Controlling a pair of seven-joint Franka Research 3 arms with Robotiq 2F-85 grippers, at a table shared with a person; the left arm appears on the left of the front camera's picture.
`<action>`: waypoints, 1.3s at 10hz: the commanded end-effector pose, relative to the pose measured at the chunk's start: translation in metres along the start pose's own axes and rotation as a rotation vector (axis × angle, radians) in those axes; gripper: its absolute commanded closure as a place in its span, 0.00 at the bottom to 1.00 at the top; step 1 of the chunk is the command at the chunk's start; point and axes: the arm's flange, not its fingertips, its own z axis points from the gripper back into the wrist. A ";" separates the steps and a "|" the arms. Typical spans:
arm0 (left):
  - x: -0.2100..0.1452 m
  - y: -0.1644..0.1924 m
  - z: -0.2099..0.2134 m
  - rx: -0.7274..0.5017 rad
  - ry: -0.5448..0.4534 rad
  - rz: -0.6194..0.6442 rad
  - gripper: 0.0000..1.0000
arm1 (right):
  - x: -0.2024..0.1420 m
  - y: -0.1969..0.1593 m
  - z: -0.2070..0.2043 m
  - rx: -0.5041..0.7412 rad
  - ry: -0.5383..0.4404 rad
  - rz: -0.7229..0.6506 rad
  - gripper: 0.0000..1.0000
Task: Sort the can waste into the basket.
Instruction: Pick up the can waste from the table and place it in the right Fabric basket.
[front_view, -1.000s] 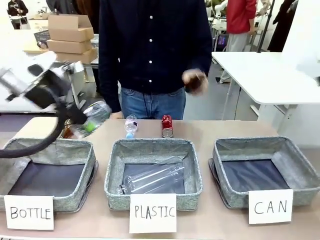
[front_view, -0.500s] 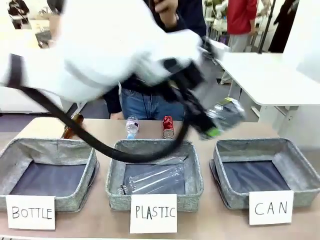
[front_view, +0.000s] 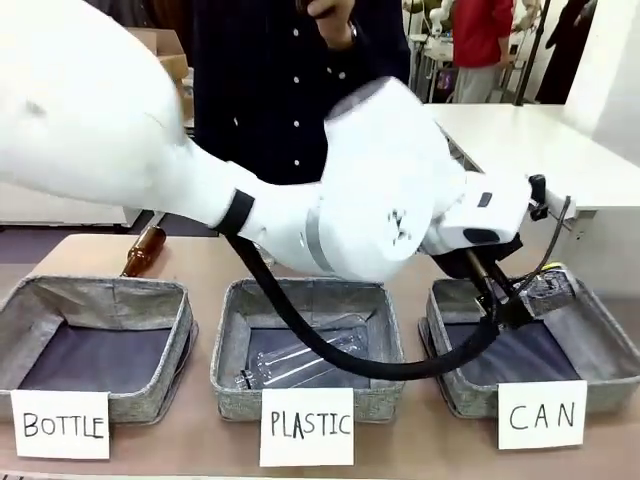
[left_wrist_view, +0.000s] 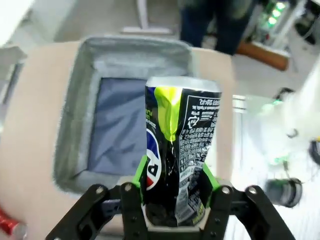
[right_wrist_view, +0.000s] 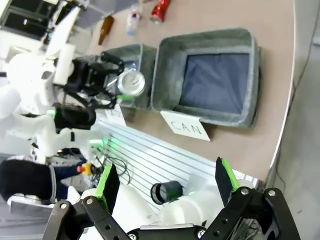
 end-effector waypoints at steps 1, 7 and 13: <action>0.017 0.016 -0.012 0.077 0.051 0.077 0.57 | 0.001 0.001 -0.002 -0.002 0.006 -0.010 0.00; 0.024 0.047 -0.030 0.007 0.131 0.108 0.00 | 0.001 0.001 -0.002 -0.002 0.006 -0.010 0.00; -0.025 0.053 -0.005 -0.069 0.292 0.146 0.00 | 0.001 0.001 -0.002 -0.002 0.006 -0.010 0.00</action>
